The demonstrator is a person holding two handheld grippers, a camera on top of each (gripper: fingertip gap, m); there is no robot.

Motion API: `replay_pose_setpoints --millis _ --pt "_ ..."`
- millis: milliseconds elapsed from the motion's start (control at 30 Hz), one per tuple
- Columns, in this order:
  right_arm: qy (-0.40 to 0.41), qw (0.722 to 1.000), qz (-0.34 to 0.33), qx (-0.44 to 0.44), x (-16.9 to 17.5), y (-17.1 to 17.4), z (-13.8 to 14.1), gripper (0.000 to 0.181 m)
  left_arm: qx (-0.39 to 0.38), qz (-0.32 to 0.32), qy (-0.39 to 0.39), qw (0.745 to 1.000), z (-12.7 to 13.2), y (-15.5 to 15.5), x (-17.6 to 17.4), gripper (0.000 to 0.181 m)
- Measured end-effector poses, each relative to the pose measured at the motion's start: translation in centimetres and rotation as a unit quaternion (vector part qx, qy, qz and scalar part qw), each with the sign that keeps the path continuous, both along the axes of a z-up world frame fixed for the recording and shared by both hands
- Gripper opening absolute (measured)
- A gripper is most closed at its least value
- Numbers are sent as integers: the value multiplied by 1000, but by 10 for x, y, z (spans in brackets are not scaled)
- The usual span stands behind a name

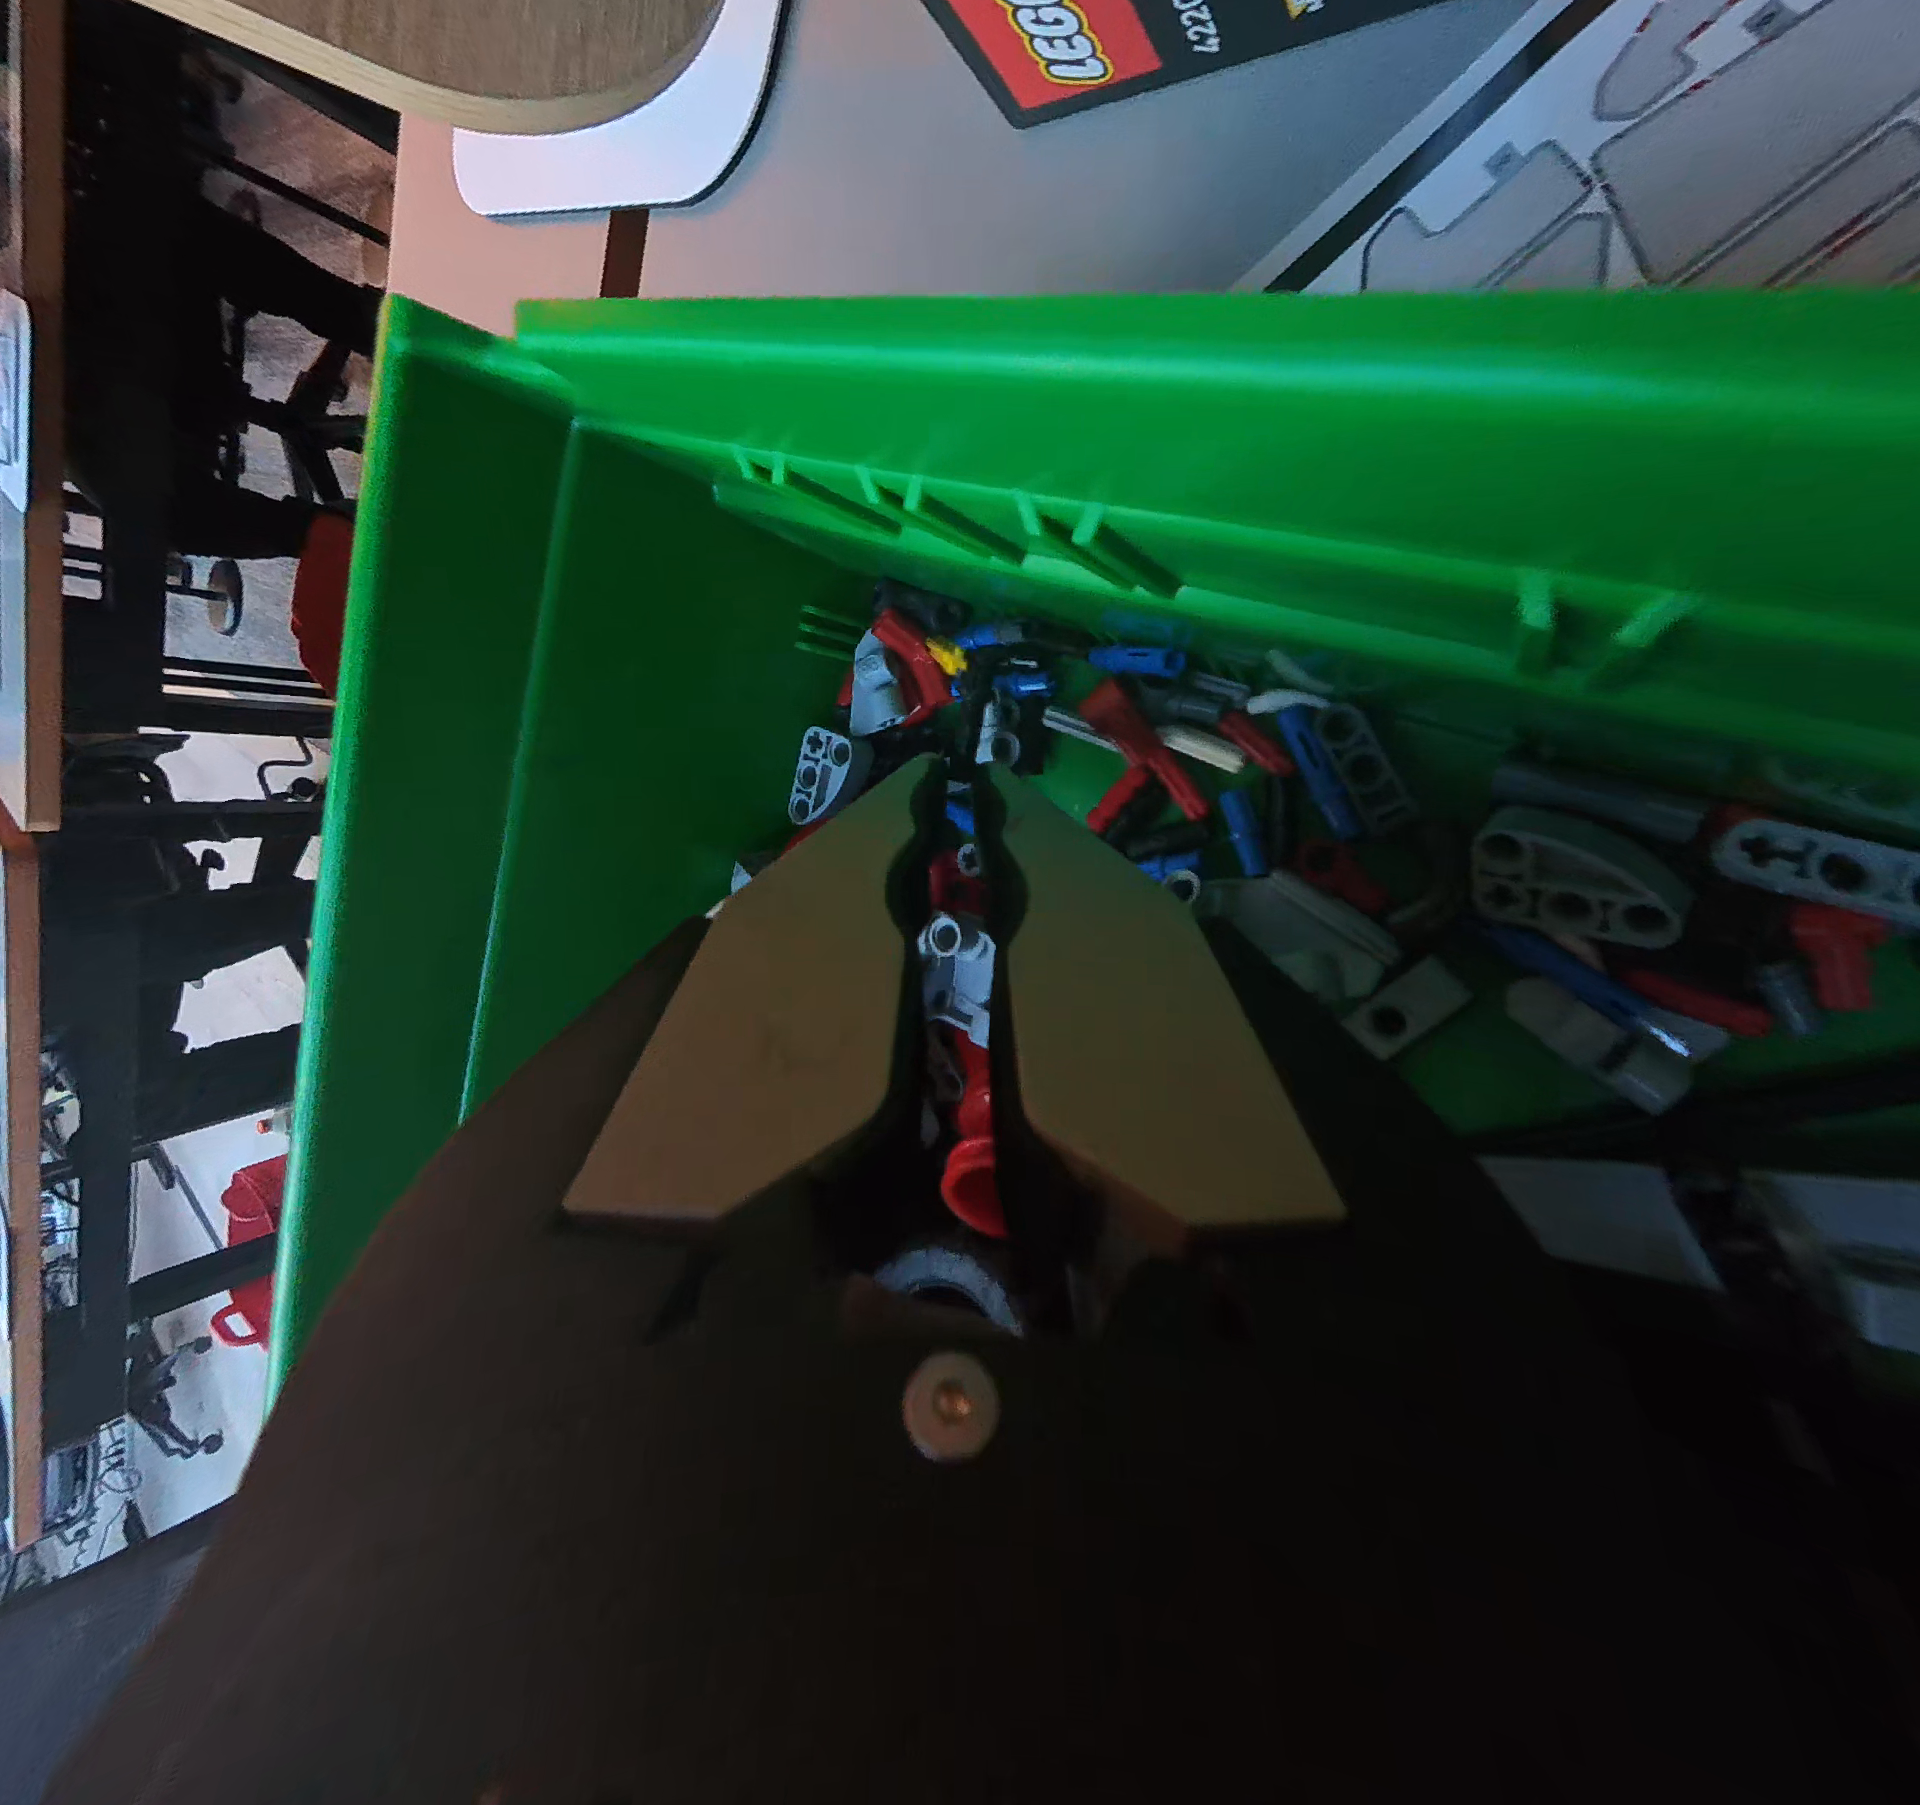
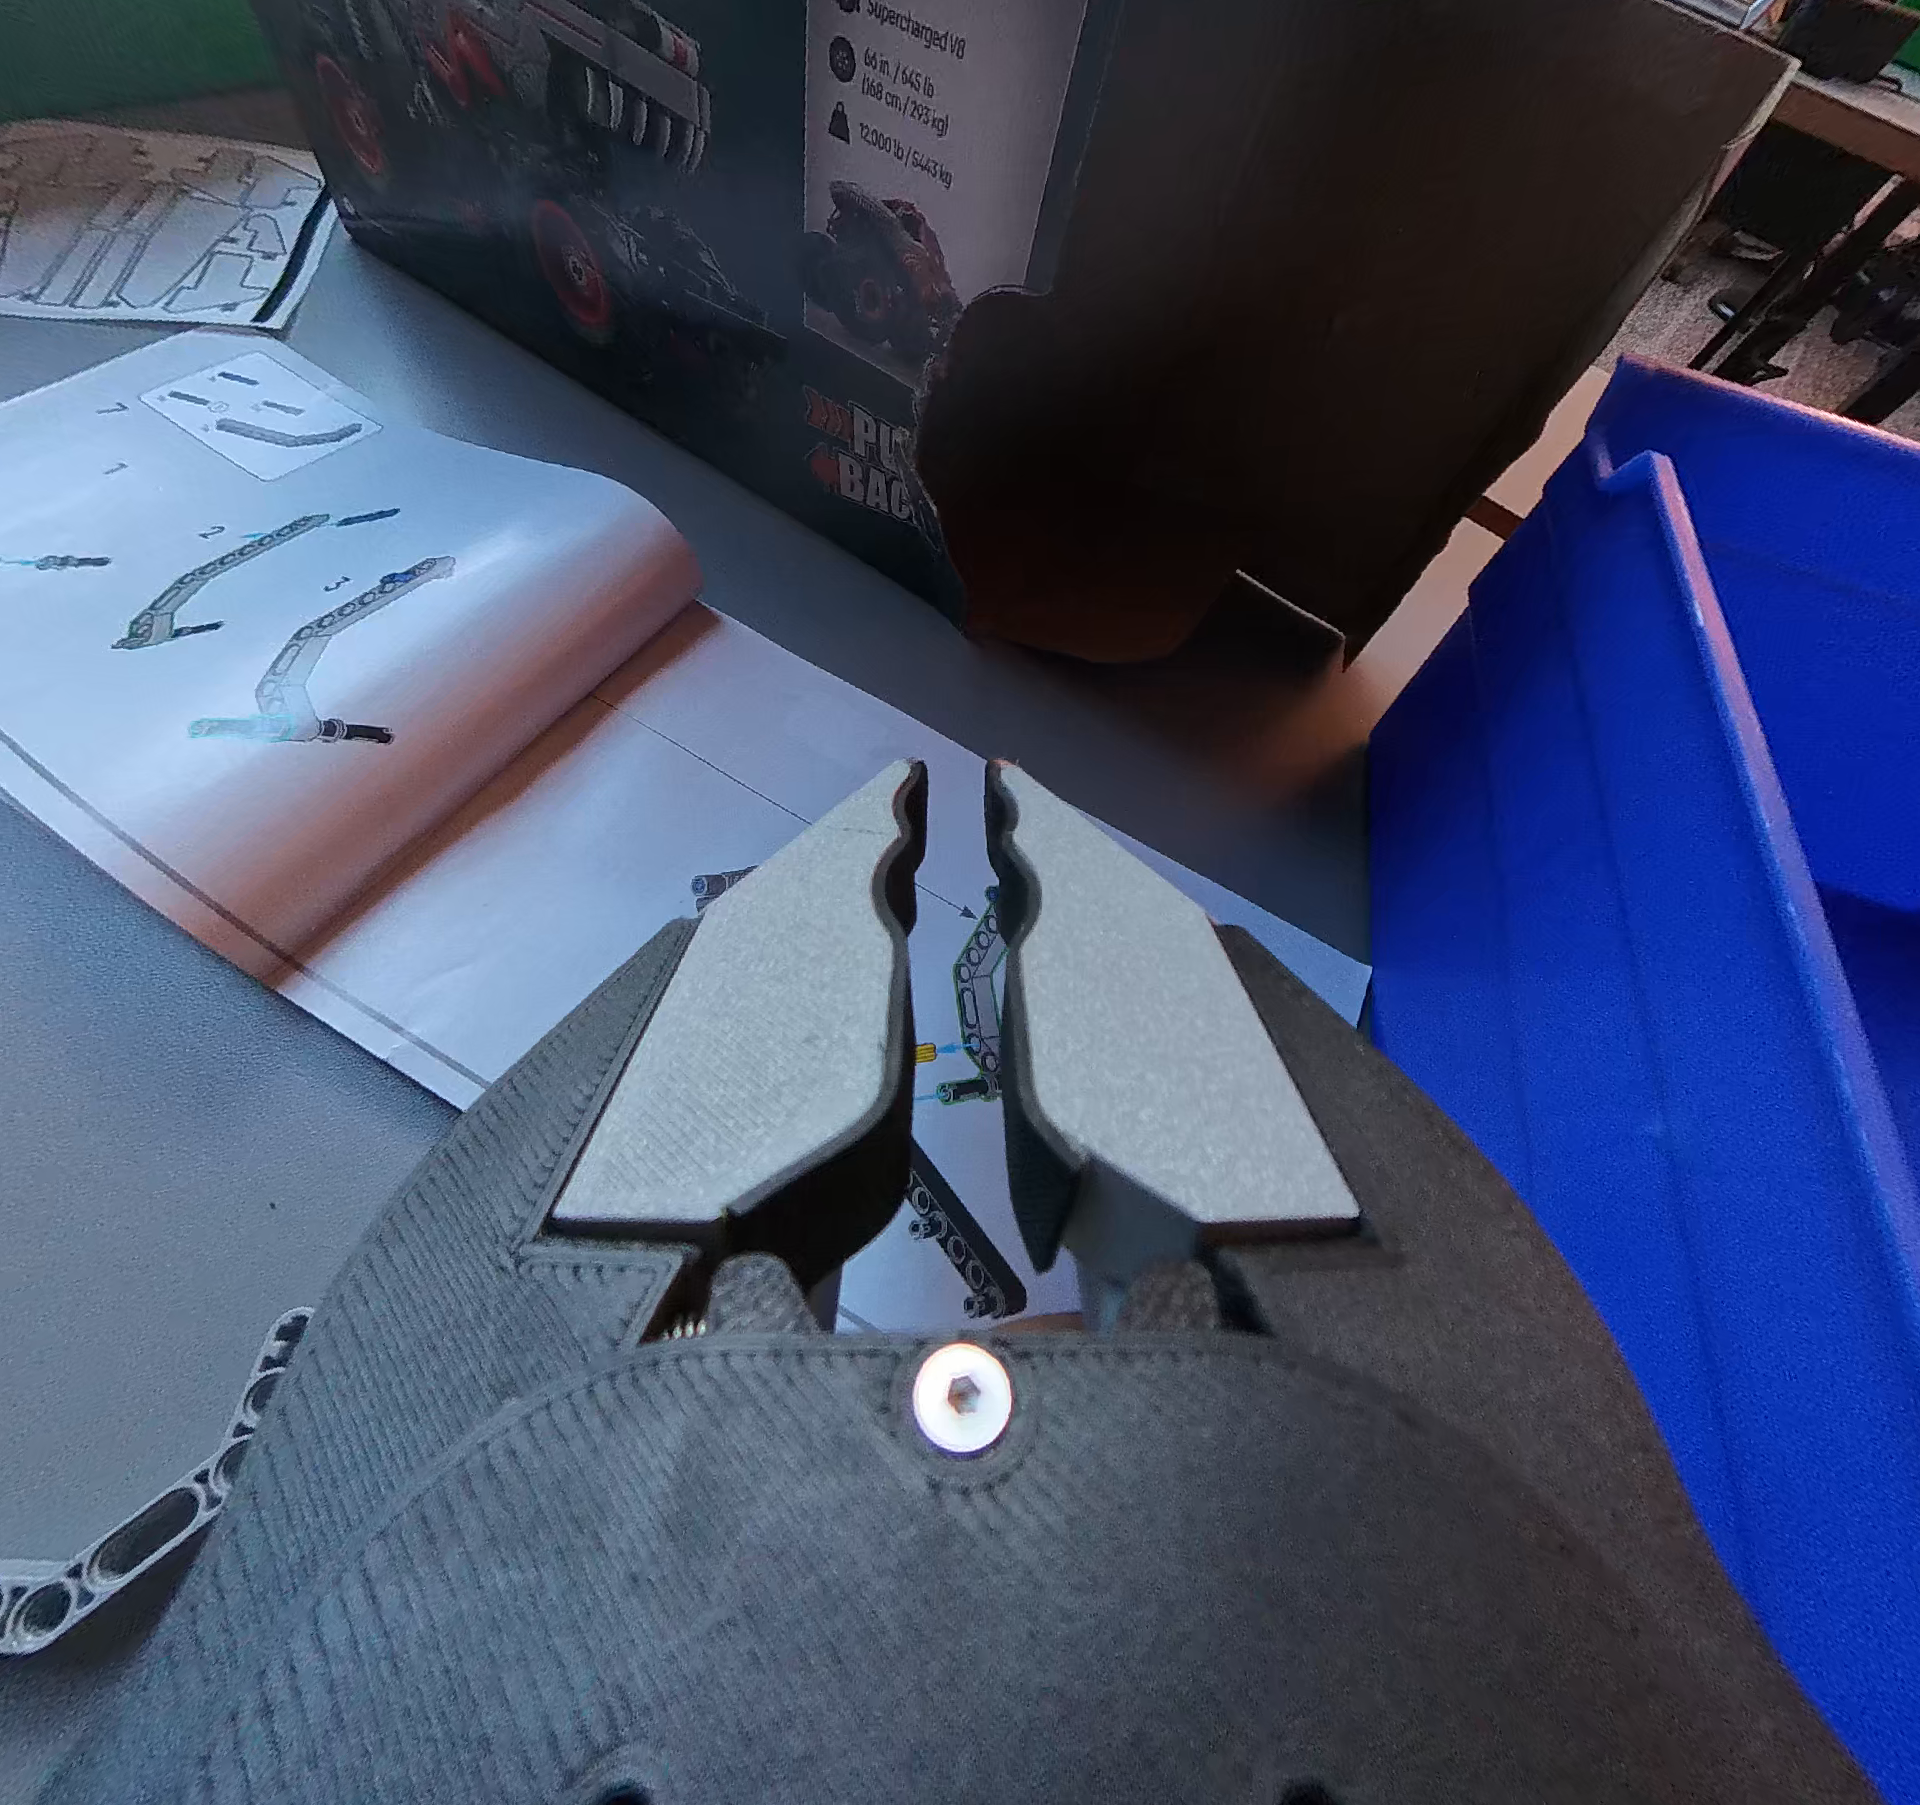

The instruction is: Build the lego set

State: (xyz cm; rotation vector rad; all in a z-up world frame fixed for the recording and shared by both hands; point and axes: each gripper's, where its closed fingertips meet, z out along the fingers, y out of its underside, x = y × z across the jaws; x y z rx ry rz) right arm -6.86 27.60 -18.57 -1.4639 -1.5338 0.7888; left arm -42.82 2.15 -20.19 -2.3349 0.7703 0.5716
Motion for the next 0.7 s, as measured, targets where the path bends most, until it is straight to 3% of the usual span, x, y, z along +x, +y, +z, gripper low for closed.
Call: replay_pose_setpoints --millis 400,700 --pt "1 1000 2 1 0 -1 0 9 -63 33 83 994 -1 -25 -27 3" --pt "-1 1000 2 1 0 -1 0 8 -5 56 114 992 39 -25 -34 2"
